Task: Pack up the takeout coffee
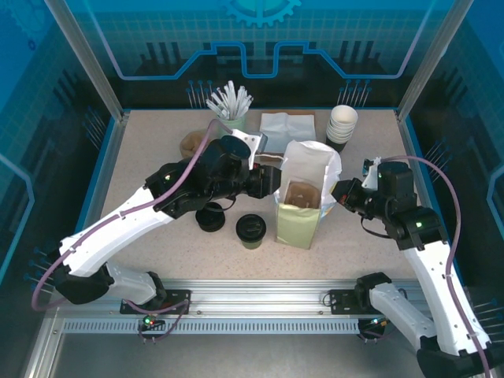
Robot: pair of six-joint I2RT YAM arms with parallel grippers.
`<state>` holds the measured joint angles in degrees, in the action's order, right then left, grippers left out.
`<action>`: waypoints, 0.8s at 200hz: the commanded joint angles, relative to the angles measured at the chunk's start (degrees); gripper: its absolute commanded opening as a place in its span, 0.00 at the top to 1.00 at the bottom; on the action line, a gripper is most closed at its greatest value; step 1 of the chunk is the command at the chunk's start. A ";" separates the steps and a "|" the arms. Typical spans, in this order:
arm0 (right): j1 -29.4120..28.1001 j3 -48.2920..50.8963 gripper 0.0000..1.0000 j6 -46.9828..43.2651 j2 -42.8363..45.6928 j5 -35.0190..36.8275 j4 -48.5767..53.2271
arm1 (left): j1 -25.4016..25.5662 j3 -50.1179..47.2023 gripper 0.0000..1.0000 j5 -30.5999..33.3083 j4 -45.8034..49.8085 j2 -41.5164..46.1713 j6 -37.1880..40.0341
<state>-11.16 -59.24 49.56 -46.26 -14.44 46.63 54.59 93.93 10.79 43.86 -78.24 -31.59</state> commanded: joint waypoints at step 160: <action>14.34 -22.52 0.35 -29.88 -11.98 -3.75 9.38 | -1.37 -17.42 0.33 7.87 2.03 11.68 5.13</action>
<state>1.37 -78.89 25.85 -56.93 -15.31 58.61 53.67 80.66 15.57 46.30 -68.49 -29.34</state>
